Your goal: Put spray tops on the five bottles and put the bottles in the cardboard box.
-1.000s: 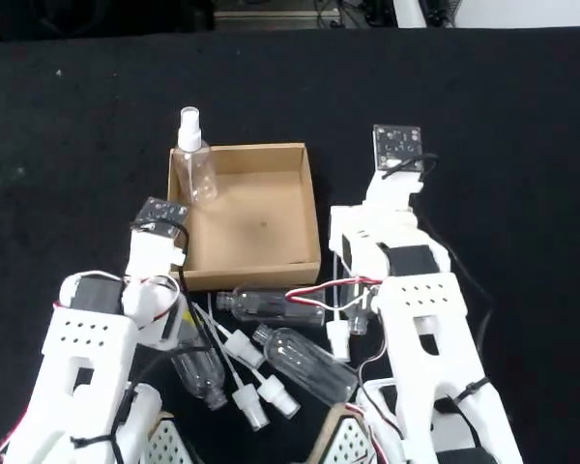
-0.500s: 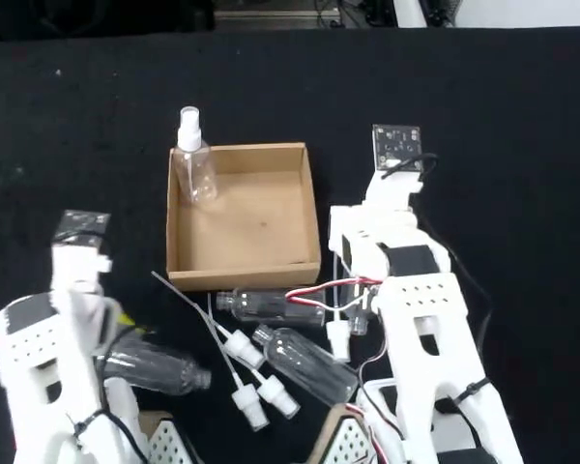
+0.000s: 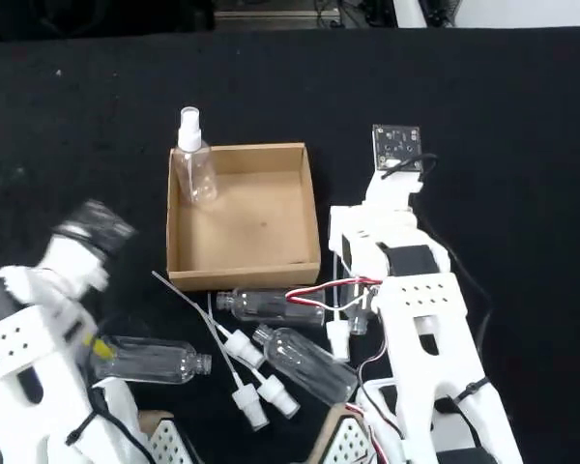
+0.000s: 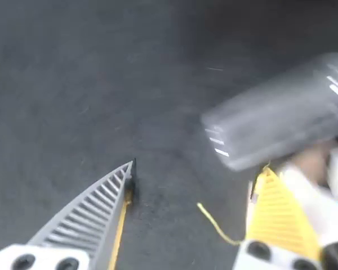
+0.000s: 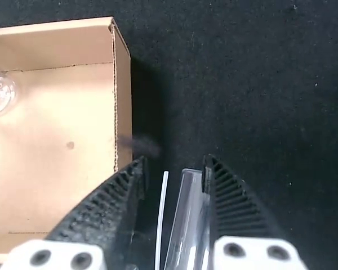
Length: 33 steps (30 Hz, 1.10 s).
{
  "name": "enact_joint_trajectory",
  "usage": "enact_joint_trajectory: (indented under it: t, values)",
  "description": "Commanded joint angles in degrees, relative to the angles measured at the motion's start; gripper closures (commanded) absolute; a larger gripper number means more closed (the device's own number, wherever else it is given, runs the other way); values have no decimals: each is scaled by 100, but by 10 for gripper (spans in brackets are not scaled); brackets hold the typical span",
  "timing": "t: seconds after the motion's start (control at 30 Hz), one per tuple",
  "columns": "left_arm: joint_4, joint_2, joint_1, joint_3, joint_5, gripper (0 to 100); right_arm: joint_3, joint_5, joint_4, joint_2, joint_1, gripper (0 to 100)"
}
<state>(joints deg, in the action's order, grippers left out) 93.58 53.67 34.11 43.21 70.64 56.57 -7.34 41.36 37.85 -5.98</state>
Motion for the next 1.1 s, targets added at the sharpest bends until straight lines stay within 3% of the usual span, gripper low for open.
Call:
enact_joint_trajectory:
  t: [0.0, 0.13, 0.23, 0.77, 0.93, 1.07]
  values:
    - [695, 97, -1297, -92, 782, 683, 13, 53, -141, 233, -79, 850]
    - [167, 97, -2062, 602, 413, 683, 57, 62, -158, 233, -79, 850]
    - [-475, 97, -2264, 1174, 114, 682, 75, 62, -158, 233, -105, 850]
    - [-2382, 97, -2141, 2870, 53, 685, 66, 70, -158, 233, -105, 850]
    - [-2462, 105, -2105, 3029, 53, 690, 66, 70, -158, 233, -105, 850]
    - [-2453, 105, -2158, 3046, 53, 759, 66, 70, -158, 233, -105, 850]
